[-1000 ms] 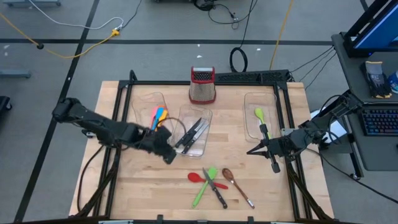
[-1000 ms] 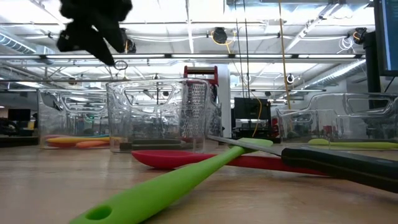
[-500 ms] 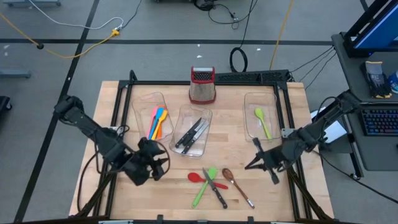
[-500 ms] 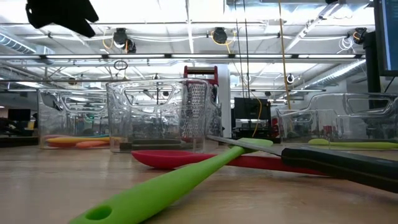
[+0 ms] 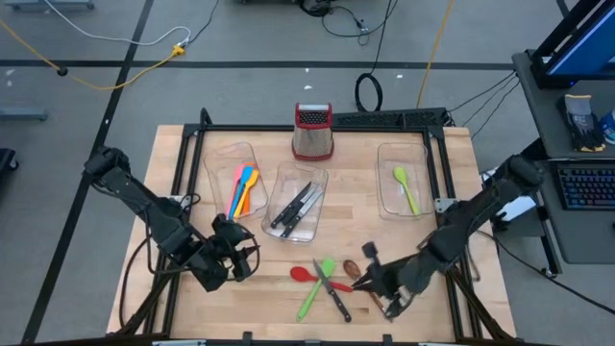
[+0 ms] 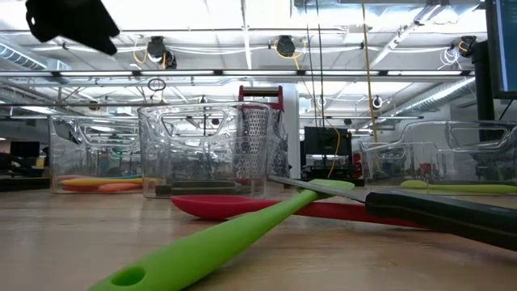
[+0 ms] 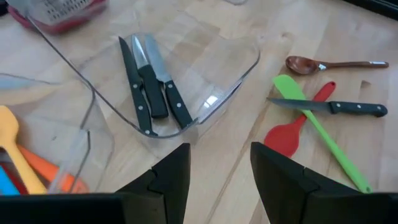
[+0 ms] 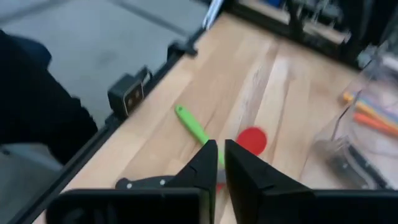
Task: Pick & Place Kitchen Items
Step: Put the black knife into the middle transparent bin
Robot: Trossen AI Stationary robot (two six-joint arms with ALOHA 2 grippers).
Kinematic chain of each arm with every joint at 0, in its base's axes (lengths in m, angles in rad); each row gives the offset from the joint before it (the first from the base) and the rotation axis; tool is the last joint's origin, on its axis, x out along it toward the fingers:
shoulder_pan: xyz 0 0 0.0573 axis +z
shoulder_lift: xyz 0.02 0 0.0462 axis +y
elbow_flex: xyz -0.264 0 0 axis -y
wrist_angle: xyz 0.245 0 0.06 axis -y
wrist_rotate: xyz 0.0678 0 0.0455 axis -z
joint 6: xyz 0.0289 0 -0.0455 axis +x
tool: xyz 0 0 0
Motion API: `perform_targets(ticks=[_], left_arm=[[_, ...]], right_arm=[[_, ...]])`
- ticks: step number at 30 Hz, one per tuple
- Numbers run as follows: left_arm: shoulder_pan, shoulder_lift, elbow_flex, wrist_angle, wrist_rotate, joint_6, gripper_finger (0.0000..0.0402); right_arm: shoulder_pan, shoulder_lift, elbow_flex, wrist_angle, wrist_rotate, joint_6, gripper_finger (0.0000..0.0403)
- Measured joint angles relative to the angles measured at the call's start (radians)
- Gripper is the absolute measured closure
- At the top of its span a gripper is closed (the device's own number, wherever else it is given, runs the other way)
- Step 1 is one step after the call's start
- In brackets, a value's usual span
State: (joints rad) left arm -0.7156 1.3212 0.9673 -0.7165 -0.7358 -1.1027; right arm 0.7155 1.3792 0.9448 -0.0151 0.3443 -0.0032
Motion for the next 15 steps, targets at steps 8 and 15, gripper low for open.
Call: perform_targets(ticks=[8,15], left_arm=[[0.008,-0.013,-0.13,0.182,0.048,0.078,0.0232],[0.03,-0.089,-0.245,0.381,0.079,0.232,0.0232]], right_arm=[[-0.006,0.247,0.314,-0.353,0.024,0.227,0.0307],[-0.017,0.398,0.473,-0.514,-0.035,0.467,0.0238]])
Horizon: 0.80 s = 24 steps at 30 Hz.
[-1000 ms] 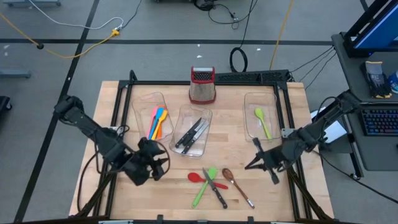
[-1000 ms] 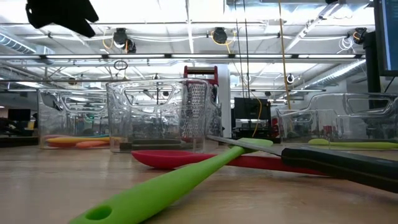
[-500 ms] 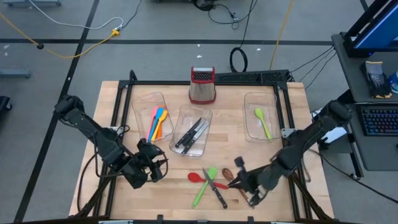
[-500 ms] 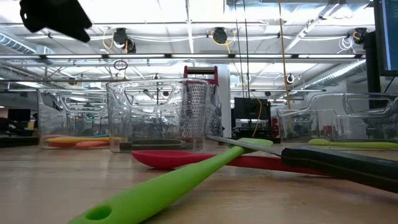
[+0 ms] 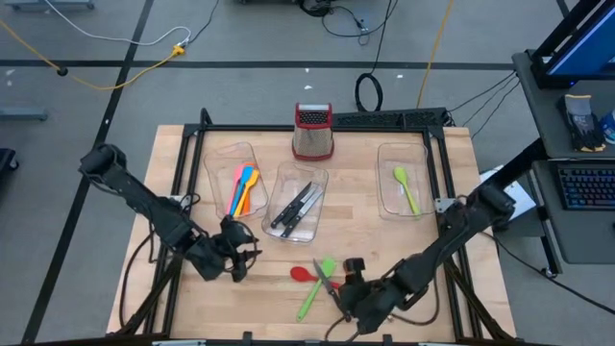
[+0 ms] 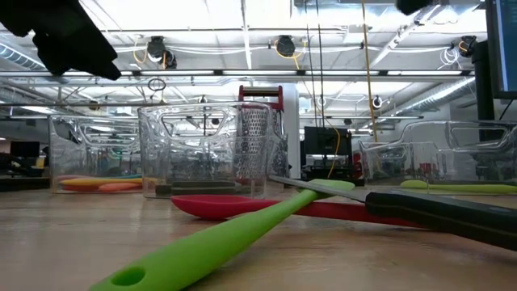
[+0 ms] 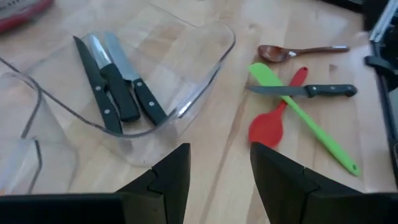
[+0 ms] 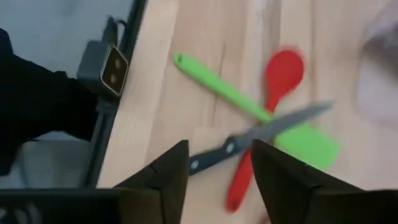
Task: Pick & Place Kitchen Items
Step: Put the black knife into the middle transparent bin
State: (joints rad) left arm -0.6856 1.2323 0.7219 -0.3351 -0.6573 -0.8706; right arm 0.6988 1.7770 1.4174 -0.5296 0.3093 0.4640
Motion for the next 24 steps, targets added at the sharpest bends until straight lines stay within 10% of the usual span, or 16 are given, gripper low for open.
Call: perform_targets(ticks=[24], left_arm=[[0.006,-0.129,-0.101,0.048,-0.006,0.156,0.0231]], right_arm=[[-0.081,0.055,-0.06,-0.002,-0.316,0.857,0.0206]])
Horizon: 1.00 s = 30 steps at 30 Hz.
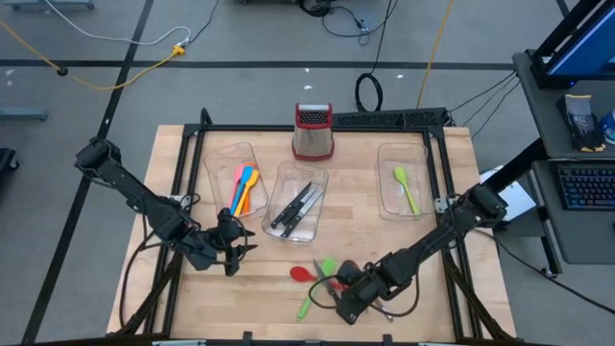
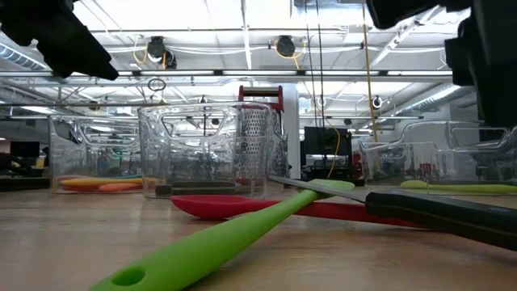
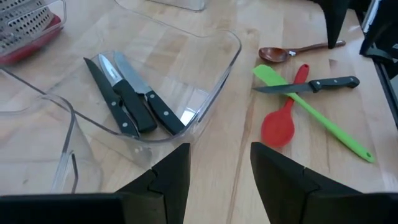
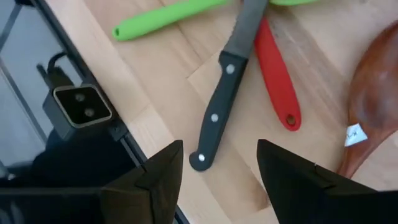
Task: Pick & Place Kitchen Items
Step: Put the black knife into the middle transparent bin
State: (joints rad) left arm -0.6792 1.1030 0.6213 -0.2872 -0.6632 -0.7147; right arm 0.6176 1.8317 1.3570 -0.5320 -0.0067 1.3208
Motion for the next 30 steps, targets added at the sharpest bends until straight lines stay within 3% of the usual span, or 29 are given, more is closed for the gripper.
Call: perform_targets(ticks=[12,20,30], left_arm=[[0.0,0.0,0.0,0.0,0.004,-0.004,0.0231],[0.0,0.0,0.0,0.0,0.008,-0.017,0.0231],[-0.017,0.0,0.0,0.001,0.01,-0.02,0.0231]], right_arm=[[0.005,0.035,-0.007,0.068,-0.008,0.056,0.0206],[-0.015,0.158,-0.008,0.138,-0.177,0.085,0.0207],[-0.016,0.17,-0.006,0.13,-0.105,0.097,0.0207]])
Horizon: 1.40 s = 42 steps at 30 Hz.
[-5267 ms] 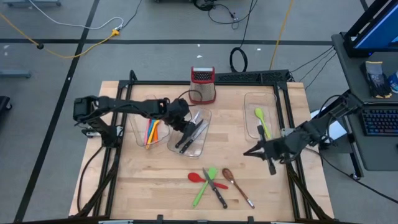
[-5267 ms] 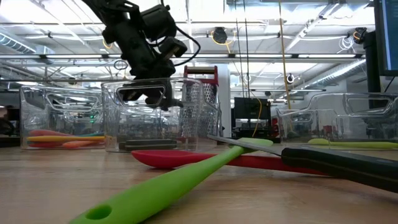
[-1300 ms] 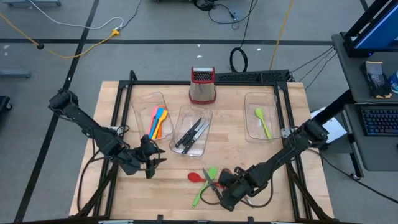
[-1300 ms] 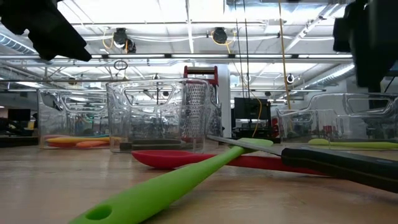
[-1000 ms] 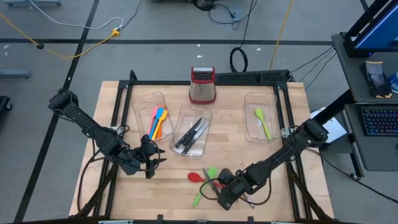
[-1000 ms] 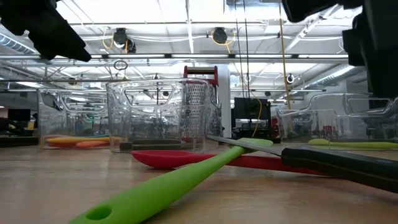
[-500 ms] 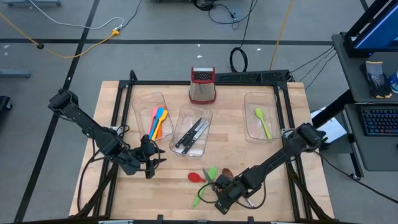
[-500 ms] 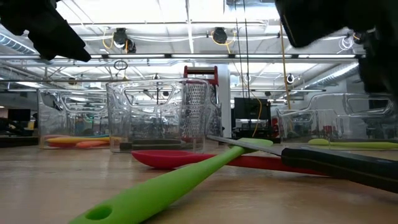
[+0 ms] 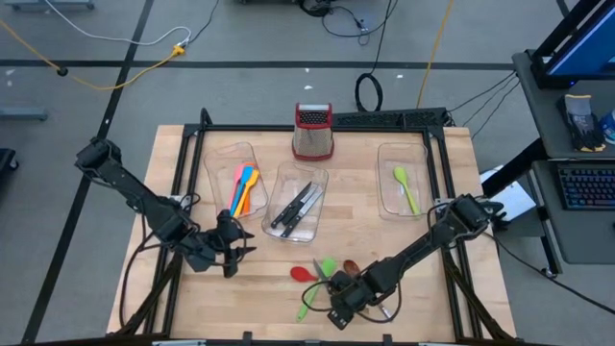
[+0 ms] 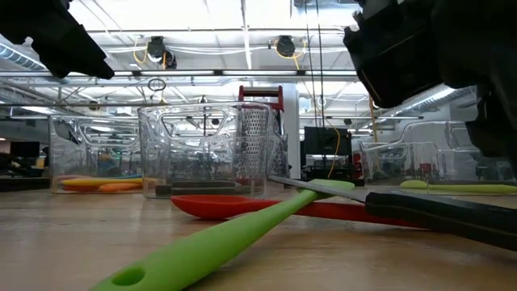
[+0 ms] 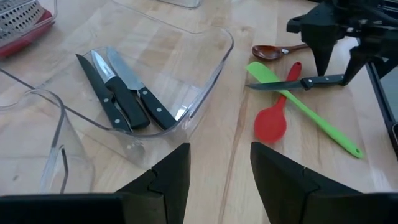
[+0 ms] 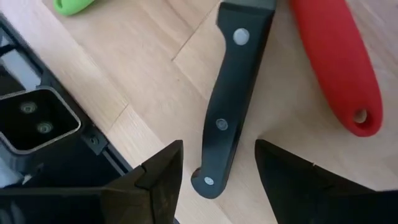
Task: Pick & Place Kitchen Items
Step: Put the black knife into the middle transparent bin
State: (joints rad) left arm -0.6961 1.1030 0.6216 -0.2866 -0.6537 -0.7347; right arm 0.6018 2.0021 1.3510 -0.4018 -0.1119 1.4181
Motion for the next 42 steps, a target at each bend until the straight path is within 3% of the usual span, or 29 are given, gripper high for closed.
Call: perform_targets(ticks=[9,15,42], left_arm=[[-0.008,0.0,0.0,0.0,0.0,-0.007,0.0231],[-0.007,0.0,0.0,0.0,0.0,-0.007,0.0231],[-0.059,0.0,0.0,0.0,-0.028,-0.034,0.0231]], right_arm=[[0.01,0.099,0.003,-0.02,0.006,0.011,0.0207],[0.013,0.096,0.002,-0.045,0.085,0.011,0.0207],[0.01,0.097,-0.001,-0.119,0.086,0.06,0.0259]])
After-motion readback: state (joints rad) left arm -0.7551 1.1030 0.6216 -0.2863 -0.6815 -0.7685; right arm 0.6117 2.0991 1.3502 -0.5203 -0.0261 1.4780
